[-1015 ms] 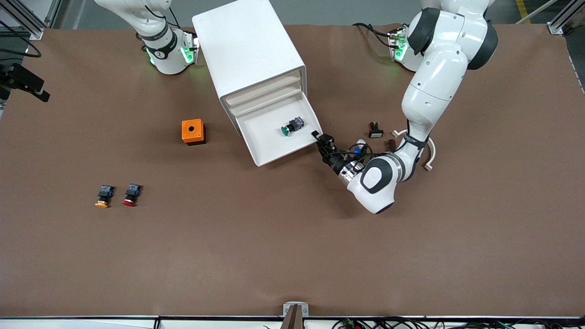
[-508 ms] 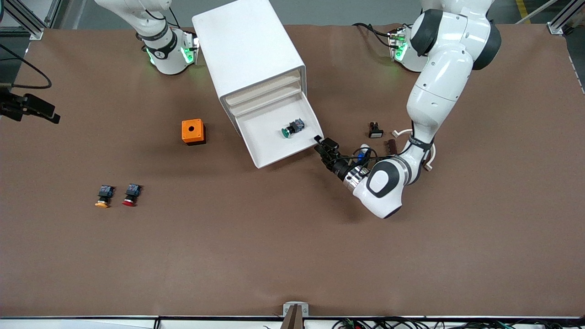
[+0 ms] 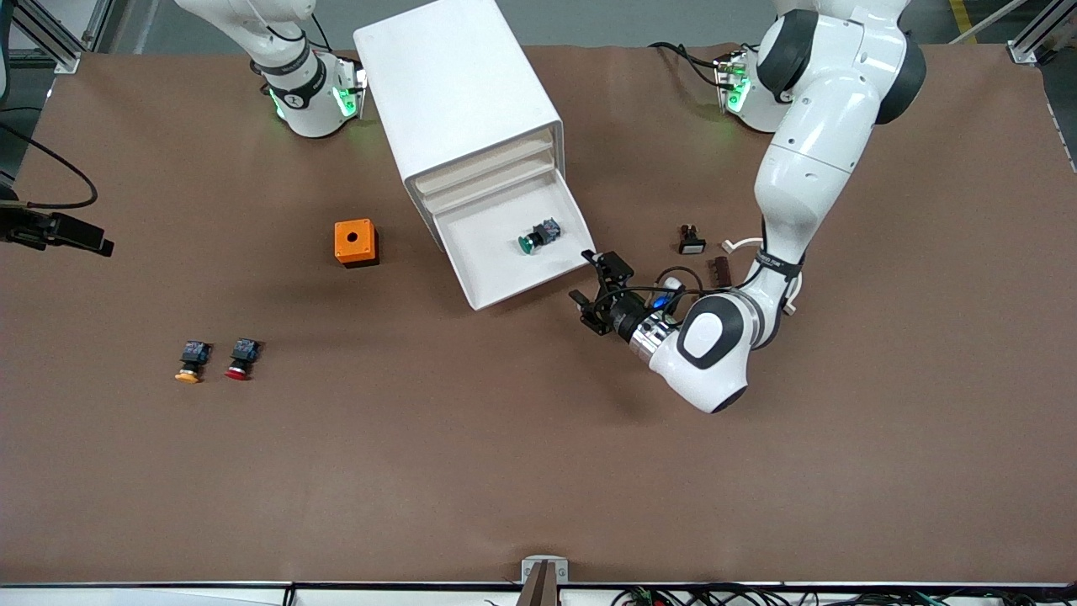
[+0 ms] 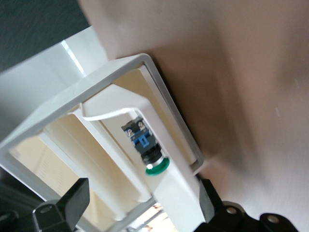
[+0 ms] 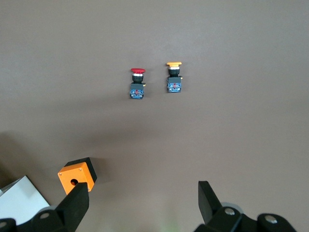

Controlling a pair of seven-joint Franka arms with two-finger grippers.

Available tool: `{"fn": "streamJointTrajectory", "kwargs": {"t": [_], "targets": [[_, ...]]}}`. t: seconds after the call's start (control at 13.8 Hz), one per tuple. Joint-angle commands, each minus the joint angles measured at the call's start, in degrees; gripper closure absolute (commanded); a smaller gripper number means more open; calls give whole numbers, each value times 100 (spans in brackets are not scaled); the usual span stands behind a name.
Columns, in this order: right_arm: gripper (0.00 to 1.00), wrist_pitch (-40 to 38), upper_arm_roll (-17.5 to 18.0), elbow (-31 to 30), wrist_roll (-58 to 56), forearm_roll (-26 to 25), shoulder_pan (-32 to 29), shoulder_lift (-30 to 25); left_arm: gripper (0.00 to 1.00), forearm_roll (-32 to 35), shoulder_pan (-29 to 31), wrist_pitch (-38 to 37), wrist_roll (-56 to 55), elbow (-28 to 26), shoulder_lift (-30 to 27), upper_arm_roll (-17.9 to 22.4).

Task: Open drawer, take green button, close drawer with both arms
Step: 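Reach the right gripper toward the drawer while the left gripper draws back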

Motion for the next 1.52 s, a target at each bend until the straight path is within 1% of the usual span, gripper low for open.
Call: {"fn": "streamJointTrajectory", "kwargs": {"t": [0.0,0.22,0.44,0.58,0.73,0.8,1.02,1.23,1.45], "targets": [[0,-73,67,143,11,-32,-80,30,0,144,-43,4,1265,114,-175,73],[0,-73,67,143,28,-32,-89,30,0,592,-43,170,2488,106,-499,91],[0,-64,67,143,185,47,-63,30,0,646,88,574,3368,114,-579,91],[0,-73,67,126,414,56,-37,30,0,655,168,742,4036,106,-667,248],[0,-73,67,135,415,56,-28,30,0,725,150,830,4432,106,-746,450],[0,-73,67,135,424,56,-28,30,0,830,150,917,4687,106,-755,469],[0,-82,67,135,433,65,-19,30,0,1094,124,1120,5040,106,-799,469],[0,-91,76,126,555,65,-19,30,0,1296,80,1532,5400,97,-896,469],[0,-91,76,135,565,65,-10,30,0,1297,71,1867,5568,106,-939,443]]}}
